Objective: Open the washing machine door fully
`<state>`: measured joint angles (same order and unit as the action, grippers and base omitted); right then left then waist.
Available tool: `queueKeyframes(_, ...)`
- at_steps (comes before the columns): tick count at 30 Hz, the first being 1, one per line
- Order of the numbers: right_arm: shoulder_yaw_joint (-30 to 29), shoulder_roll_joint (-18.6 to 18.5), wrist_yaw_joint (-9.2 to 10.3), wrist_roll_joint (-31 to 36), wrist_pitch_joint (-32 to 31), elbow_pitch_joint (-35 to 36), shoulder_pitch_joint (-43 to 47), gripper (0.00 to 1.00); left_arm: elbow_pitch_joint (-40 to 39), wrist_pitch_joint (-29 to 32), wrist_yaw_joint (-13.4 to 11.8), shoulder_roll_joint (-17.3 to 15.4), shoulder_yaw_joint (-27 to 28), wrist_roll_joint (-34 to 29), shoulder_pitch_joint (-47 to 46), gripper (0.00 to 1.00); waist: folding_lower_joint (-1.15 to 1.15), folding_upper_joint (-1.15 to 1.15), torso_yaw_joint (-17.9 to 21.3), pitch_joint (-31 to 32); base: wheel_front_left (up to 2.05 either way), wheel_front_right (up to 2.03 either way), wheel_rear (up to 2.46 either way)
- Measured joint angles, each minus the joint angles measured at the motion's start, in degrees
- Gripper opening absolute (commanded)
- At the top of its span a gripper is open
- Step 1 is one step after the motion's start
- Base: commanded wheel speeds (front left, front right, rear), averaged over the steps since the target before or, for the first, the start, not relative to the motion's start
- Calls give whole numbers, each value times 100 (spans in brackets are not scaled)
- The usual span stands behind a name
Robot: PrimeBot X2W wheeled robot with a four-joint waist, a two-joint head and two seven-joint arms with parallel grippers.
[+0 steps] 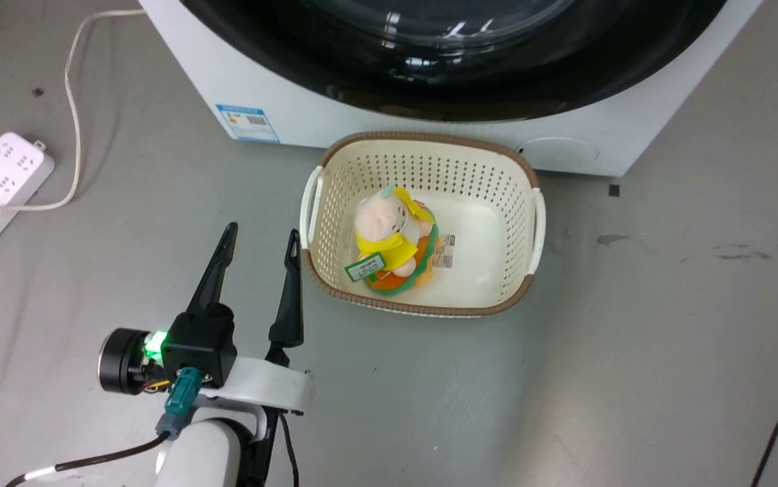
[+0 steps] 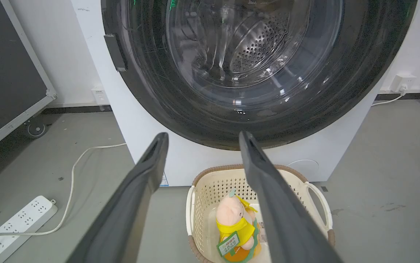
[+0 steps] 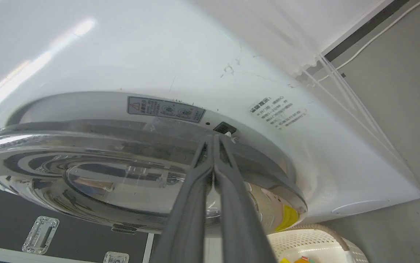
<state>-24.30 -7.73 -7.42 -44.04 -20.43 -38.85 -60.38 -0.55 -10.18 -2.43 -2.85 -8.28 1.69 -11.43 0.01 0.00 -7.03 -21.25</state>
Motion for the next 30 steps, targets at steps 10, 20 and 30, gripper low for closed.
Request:
queueKeyframes(10, -342, -278, 0, -315, -719, -1138, -1079, 0, -16, -112, -66, 0, -143, 1, -185, 100, 0, 0, -163, -295, 0, 0, 0)
queueKeyframes(20, -623, -688, 1, -599, -1412, -2162, -1895, 0, -14, -244, -151, 0, -292, 9, -312, 100, 0, 0, -299, -508, 0, 0, 0)
queueKeyframes(30, -757, -1046, 1, -780, -2142, -2889, -2362, 0, -8, -355, -203, 1, -430, 54, -413, 100, 0, 0, -407, -637, 0, 0, 0)
